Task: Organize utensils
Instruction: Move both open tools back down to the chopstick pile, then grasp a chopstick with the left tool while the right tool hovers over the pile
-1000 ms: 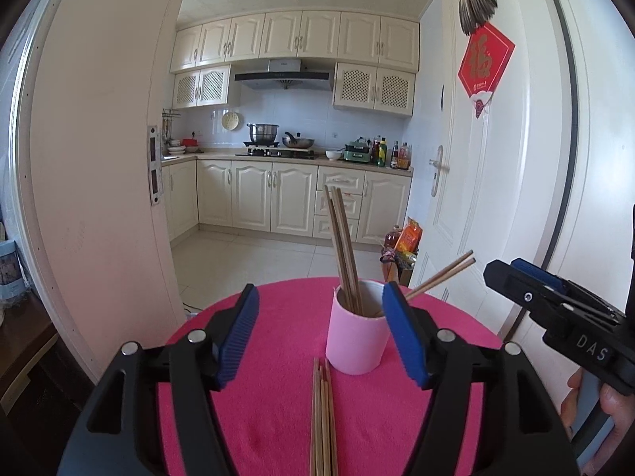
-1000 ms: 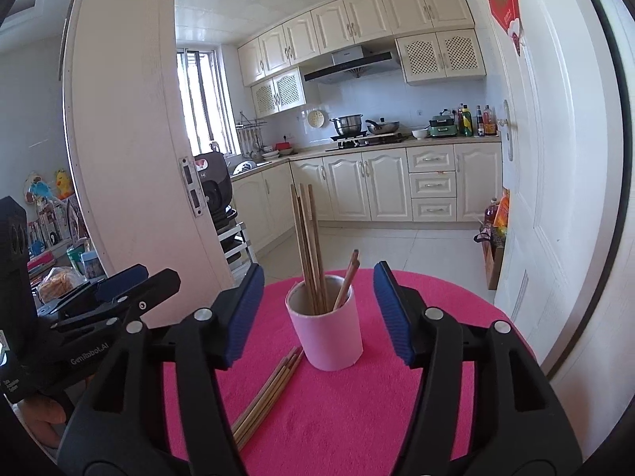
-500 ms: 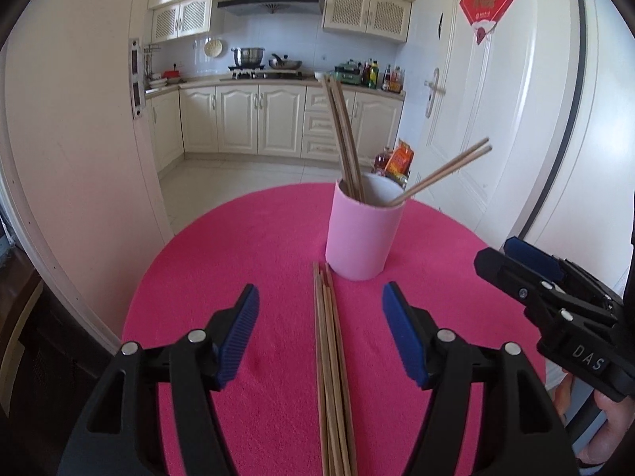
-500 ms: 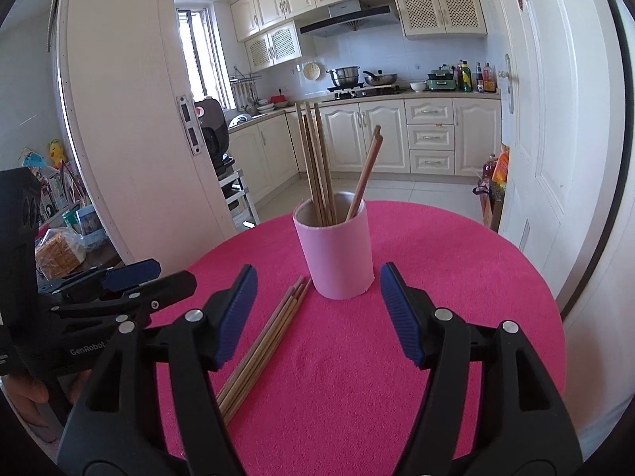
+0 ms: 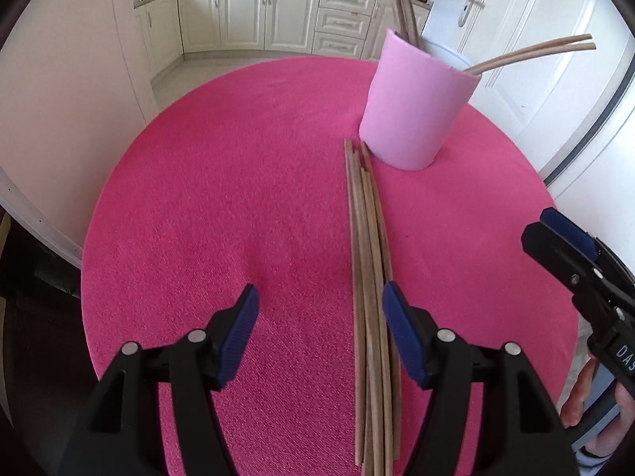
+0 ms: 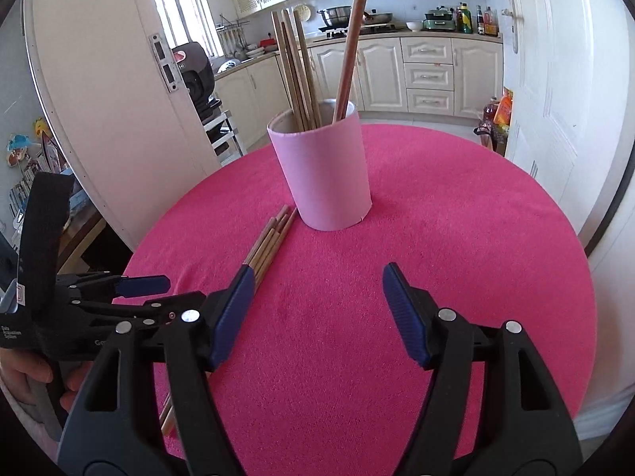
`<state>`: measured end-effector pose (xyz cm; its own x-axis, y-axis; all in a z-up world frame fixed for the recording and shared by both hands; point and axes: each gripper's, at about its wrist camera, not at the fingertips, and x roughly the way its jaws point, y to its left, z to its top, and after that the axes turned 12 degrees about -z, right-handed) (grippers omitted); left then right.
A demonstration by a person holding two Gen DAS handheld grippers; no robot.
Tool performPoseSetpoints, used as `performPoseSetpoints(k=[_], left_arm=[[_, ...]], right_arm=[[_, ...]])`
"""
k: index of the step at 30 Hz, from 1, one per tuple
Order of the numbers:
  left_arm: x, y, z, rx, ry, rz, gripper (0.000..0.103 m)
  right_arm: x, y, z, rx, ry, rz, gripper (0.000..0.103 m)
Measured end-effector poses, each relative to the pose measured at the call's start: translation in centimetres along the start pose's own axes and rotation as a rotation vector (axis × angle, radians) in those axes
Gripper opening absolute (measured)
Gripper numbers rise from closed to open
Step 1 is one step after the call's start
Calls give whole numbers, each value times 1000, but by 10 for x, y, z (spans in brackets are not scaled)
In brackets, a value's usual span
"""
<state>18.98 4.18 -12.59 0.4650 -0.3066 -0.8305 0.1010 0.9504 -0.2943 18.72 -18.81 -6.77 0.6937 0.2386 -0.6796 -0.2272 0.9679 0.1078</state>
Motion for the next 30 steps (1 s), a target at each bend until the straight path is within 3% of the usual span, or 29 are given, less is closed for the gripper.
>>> performPoseSetpoints(k=[14, 19, 23, 24, 25, 28, 30], left_arm=[[16, 4, 5, 8, 32, 33, 64], [23, 5, 6, 21, 52, 92, 64], [22, 3, 8, 16, 48, 72, 63], [21, 4, 8, 10, 42, 58, 60], [21, 5, 9, 3, 42, 42, 44], [20, 8, 10, -11, 45, 22, 22], [20, 9, 11, -8, 53, 18, 16]], right_arm=[[12, -7, -2, 11, 42, 2, 66], [17, -6, -2, 11, 53, 8, 67], [19, -3, -2, 1, 63, 10, 67], [20, -3, -2, -2, 66, 11, 67], [20, -2, -3, -8, 70, 12, 67], [23, -1, -3, -16, 80, 12, 67], [24, -1, -3, -14, 86, 13, 67]])
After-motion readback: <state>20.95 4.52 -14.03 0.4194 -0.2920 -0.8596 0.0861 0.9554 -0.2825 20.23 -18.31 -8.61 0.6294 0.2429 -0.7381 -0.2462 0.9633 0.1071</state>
